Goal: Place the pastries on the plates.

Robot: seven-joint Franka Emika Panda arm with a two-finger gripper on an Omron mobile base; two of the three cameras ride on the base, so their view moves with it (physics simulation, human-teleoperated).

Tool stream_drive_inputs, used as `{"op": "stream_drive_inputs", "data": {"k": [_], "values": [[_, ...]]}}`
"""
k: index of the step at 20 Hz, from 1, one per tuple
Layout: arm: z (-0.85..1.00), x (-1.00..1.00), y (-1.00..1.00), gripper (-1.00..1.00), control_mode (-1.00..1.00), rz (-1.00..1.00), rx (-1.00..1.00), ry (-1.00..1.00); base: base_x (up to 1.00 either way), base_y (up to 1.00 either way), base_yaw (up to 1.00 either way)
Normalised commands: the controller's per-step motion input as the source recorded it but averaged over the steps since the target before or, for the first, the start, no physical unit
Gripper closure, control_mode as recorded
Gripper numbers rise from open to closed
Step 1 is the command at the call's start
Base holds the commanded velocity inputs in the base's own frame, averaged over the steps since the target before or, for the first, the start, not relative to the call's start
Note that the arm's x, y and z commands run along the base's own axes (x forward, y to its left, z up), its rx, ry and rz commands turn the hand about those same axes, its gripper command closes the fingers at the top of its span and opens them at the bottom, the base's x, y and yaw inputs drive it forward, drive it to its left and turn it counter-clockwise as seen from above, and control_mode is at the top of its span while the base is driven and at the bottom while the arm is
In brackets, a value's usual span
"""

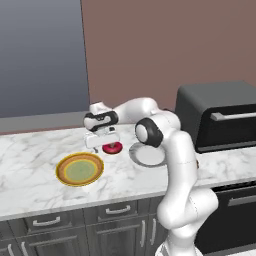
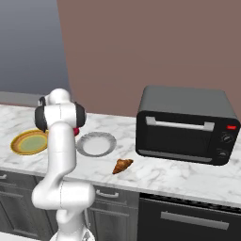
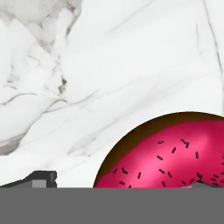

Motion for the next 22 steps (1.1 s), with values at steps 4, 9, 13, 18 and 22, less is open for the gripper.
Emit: {"op": "stream_drive_inputs", "data": {"k": [4,9,13,18,22], "values": [[-0.11,0.01,0.00,1.00,-1.00,0.00,0.00,0.03,0.00,0.00,0.00],[-0.04,-0.04,0.01,1.00,-1.00,0.03,0.00,-0.03,0.00,0.00,0.00],[0.17,-0.21,0.00,1.00,-1.00,0.01,0.00,-0.23,0.00,0.00,0.00],[0.78,-0.21,0.00,1.00,-1.00,0.00,0.01,-0.17,0.00,0.00,0.00],[0.53,-0.72,0.25,1.00,-1.00,0.00,0.07,-0.05,0.00,0.00,0.00]]}}
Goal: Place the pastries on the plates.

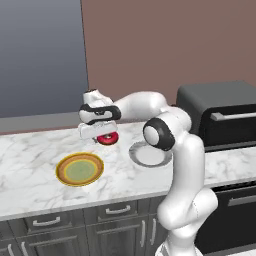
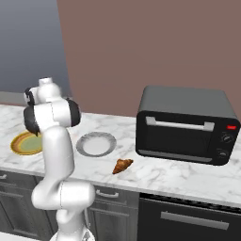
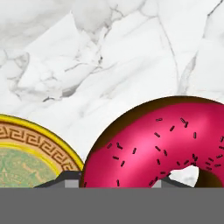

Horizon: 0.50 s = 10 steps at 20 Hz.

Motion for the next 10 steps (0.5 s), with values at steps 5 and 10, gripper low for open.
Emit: {"op": "stream_drive_inputs", "data": {"k": [5,10], "values": [[0.09,-0.97,0.54,1.00,-1.00,0.00,0.10,-0.02,0.00,0.00,0.00],[0.29,-0.64,0.37,1.00,-1.00,0.00,0.12,0.00,0.00,0.00,0.00]]}}
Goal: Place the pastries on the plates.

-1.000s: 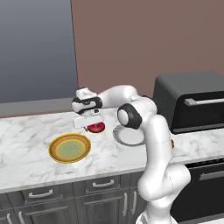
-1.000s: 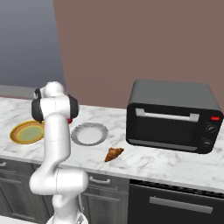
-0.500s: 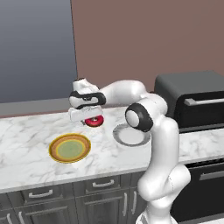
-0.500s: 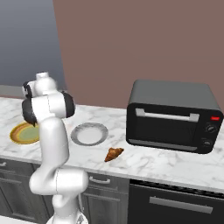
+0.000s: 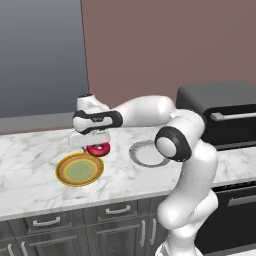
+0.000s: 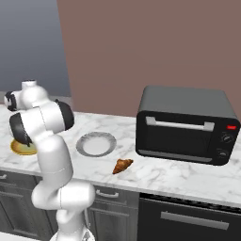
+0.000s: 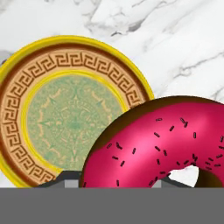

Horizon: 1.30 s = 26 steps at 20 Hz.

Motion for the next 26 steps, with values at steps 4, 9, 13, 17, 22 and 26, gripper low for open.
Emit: {"op": "stream_drive_inputs", "data": {"k": [4,9,13,17,22,26], "values": [[0.01,-0.20,0.38,1.00,-1.00,0.00,0.03,-0.01,0.00,0.00,0.00],[-0.13,0.00,0.49,1.00,-1.00,0.00,0.00,-0.02,0.00,0.00,0.00],[-0.07,0.01,0.51,1.00,-1.00,0.00,0.00,-0.02,0.00,0.00,0.00],[-0.04,0.00,0.22,1.00,-1.00,0.00,0.00,0.00,0.00,0.00,0.00],[-0.10,0.00,0.00,1.00,-1.00,0.00,0.00,0.01,0.00,0.00,0.00],[-0.24,0.00,0.00,-1.00,-1.00,0.00,0.00,0.01,0.00,0.00,0.00]]}}
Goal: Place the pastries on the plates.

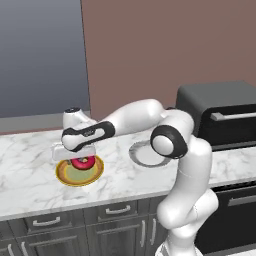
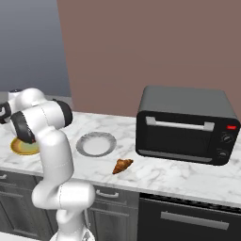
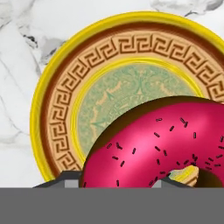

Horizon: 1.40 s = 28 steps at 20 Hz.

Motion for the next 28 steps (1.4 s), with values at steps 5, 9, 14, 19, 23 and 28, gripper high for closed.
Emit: {"op": "stream_drive_inputs", "data": {"k": [5,9,14,19,23,28], "values": [[-0.09,0.00,0.00,-1.00,-1.00,0.00,0.00,0.00,0.00,0.00,0.00],[0.03,0.00,0.00,-1.00,-1.00,0.00,0.00,-0.04,0.00,0.00,0.00],[0.22,0.00,0.01,-1.00,-1.00,0.00,0.00,0.00,0.00,0.00,0.00],[0.59,-0.02,-0.27,-1.00,-1.00,0.00,0.00,0.01,0.00,0.00,0.00],[0.49,-0.19,-0.71,-1.00,-1.00,0.00,0.00,0.03,0.00,0.00,0.00],[0.10,-0.22,-0.87,-1.00,-1.00,-0.06,0.00,0.13,0.00,0.00,0.00]]}}
